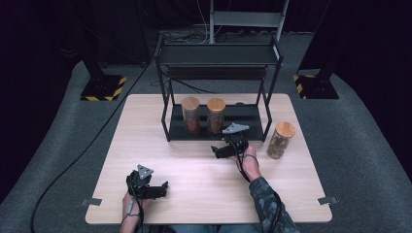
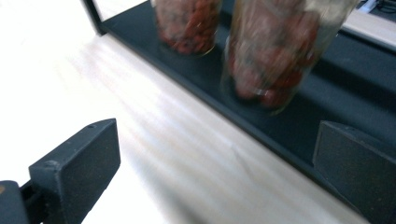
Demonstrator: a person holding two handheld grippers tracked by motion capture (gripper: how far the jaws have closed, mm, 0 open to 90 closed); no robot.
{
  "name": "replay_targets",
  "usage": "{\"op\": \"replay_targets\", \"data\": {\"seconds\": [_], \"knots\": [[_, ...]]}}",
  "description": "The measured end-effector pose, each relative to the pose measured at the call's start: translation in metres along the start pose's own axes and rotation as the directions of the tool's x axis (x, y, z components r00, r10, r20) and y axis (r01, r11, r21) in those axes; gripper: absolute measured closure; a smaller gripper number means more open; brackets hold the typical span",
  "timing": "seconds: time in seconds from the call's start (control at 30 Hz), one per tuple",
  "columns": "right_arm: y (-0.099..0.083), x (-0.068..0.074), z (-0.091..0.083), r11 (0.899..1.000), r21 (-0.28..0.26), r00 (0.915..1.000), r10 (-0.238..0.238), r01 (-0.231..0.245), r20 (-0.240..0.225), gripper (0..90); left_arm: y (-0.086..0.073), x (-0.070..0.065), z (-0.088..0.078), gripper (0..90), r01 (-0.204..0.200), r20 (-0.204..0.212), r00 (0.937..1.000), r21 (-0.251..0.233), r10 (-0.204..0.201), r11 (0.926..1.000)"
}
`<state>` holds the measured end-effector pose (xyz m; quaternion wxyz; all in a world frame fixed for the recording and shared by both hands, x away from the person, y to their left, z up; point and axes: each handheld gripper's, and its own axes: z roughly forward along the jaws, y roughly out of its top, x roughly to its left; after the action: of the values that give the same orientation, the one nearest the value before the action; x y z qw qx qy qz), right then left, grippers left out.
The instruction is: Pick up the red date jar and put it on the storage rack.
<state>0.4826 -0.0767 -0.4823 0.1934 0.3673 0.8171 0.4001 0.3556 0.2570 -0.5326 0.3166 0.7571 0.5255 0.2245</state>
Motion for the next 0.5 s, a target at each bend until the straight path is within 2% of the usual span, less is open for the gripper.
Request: {"op": "replay_targets", "data": {"seconds": [0.23,0.5], "knots": [[-0.027,0.011,-0.019,1.0,0.021,0.9998,-0.016,0.016,-0.011,0.0,0.0,0.0,0.0,0.7,0.0,0.0,1.0,0.0,0.0,1.0],[-0.059,0.021,-0.039,1.0,0.024,0.9997,0.007,-0.007,-0.021,0.0,0.0,0.0,0.0,0.6,0.0,0.001,1.0,-0.001,0.0,1.0]]}}
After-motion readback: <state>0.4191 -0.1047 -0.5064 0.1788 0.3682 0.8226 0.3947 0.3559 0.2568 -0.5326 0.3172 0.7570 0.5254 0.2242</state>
